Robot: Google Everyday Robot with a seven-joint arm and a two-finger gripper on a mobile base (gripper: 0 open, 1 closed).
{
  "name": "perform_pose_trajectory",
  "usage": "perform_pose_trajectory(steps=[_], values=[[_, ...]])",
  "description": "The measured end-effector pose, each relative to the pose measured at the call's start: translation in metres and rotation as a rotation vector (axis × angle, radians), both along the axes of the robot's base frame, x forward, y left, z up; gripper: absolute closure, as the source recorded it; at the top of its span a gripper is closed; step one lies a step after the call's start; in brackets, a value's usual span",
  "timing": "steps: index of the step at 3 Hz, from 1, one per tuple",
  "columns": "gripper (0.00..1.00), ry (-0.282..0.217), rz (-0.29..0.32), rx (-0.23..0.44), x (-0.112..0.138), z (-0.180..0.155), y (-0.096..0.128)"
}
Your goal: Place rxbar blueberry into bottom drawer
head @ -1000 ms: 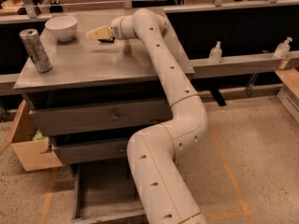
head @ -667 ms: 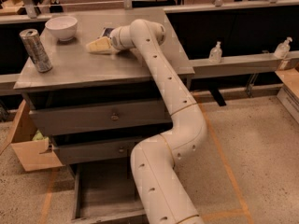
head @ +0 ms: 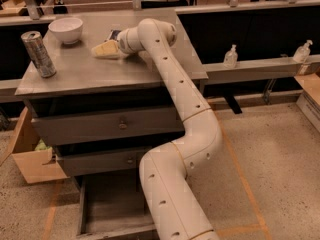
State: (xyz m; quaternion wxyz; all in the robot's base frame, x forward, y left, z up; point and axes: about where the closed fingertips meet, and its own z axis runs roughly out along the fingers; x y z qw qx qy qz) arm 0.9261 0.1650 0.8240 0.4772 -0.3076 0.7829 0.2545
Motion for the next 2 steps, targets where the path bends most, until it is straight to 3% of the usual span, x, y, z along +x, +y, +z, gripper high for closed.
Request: perform_pose_trajectory(steps=[2], values=[[0.00, 0.000, 0.000, 0.000, -0.0001, 0.0080, -0.0001]])
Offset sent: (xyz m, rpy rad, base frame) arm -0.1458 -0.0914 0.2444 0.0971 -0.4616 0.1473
